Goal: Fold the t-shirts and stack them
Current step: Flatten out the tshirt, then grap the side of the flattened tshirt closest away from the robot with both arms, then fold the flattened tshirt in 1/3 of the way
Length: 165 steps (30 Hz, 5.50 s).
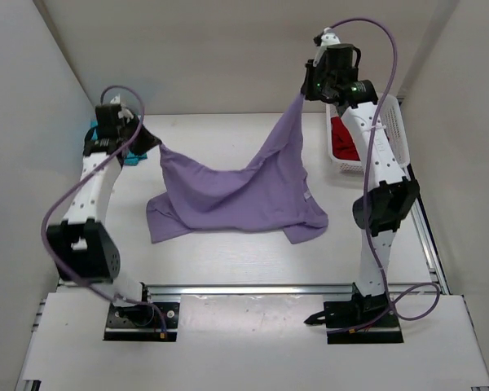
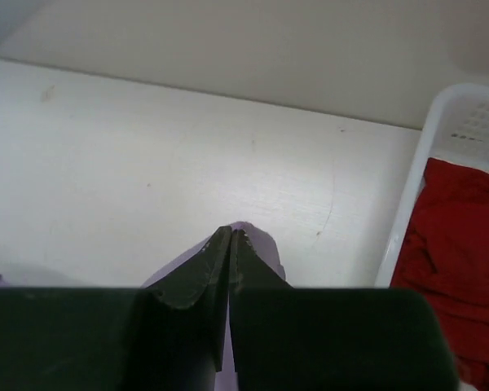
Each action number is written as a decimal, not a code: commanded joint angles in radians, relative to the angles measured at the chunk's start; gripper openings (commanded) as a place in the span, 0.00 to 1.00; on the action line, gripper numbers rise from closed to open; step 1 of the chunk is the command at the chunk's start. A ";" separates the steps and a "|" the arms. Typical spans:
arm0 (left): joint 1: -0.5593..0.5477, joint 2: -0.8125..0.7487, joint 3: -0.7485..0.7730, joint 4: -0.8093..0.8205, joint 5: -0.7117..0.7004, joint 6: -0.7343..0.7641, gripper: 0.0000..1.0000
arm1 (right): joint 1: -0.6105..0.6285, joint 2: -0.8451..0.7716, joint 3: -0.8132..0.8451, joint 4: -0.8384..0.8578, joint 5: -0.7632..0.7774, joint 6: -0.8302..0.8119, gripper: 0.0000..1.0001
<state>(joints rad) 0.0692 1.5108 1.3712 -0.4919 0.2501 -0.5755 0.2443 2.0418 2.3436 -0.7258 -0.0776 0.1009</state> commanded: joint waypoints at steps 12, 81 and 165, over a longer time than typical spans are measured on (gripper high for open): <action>0.225 0.105 0.637 0.107 0.133 -0.185 0.00 | -0.031 -0.337 0.047 0.542 0.107 -0.013 0.00; 0.310 0.110 -0.523 0.463 -0.075 -0.202 0.00 | -0.082 0.122 -0.418 0.330 -0.002 0.146 0.00; 0.377 -0.618 -0.948 0.118 0.103 -0.047 0.71 | -0.346 -1.353 -1.933 0.368 -0.119 0.474 0.47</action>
<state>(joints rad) 0.4686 0.8799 0.3252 -0.3626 0.3305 -0.6395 -0.1059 0.6910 0.2909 -0.3588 -0.2165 0.6228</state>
